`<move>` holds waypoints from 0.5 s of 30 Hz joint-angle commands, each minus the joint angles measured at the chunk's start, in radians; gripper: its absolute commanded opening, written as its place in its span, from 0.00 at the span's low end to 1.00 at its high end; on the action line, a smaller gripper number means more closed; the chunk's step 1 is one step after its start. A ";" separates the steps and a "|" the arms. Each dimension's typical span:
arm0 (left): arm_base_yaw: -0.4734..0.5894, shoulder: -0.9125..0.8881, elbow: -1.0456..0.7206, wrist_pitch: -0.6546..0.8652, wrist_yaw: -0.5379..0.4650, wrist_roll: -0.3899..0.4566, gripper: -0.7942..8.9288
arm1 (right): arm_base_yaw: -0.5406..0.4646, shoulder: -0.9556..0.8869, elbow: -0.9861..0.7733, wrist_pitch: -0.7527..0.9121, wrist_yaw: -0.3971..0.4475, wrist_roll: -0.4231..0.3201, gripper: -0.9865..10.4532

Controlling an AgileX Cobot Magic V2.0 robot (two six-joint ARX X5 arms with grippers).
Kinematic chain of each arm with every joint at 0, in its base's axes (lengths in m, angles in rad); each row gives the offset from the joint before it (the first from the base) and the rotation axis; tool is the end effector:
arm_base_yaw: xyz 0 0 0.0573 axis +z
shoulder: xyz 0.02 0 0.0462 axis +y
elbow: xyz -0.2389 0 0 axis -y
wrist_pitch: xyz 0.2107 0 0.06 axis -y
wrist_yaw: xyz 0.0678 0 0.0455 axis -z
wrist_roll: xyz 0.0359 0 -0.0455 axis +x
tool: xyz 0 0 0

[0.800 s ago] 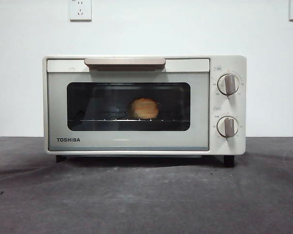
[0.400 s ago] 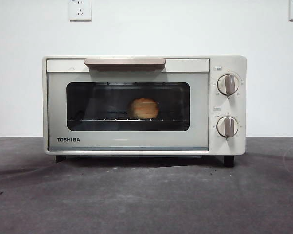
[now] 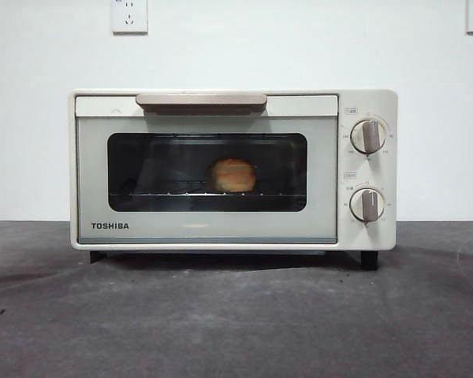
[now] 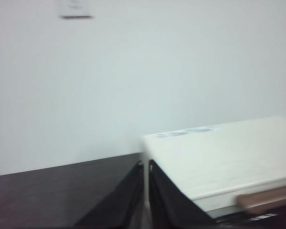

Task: The left arm flap open the oven, the right arm pick bread and place it into oven, the left arm flap close the oven

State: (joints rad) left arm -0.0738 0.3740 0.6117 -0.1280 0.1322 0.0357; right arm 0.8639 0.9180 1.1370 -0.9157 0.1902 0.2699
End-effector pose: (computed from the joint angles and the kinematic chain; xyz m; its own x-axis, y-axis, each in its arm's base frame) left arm 0.0904 -0.0114 0.3100 0.9729 -0.2041 0.1085 0.1997 0.9786 0.0499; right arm 0.1003 0.1070 0.3315 0.6329 0.4499 -0.6301 -0.5178 0.8510 0.0876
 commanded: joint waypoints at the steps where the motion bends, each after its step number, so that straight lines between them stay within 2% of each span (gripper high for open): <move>1: 0.015 -0.061 -0.084 0.041 -0.036 0.009 0.11 | 0.011 0.008 0.014 0.007 0.001 0.011 0.09; 6: 0.041 -0.164 -0.248 0.046 -0.085 0.010 0.11 | 0.011 0.008 0.014 0.007 0.001 0.011 0.09; 15: 0.052 -0.306 -0.481 0.029 -0.085 0.009 0.11 | 0.011 0.008 0.014 0.007 0.001 0.011 0.09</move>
State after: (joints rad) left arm -0.0235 0.0757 0.1387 -0.1097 0.0505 0.0357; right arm 0.8639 0.9180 1.1370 -0.9157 0.1902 0.2699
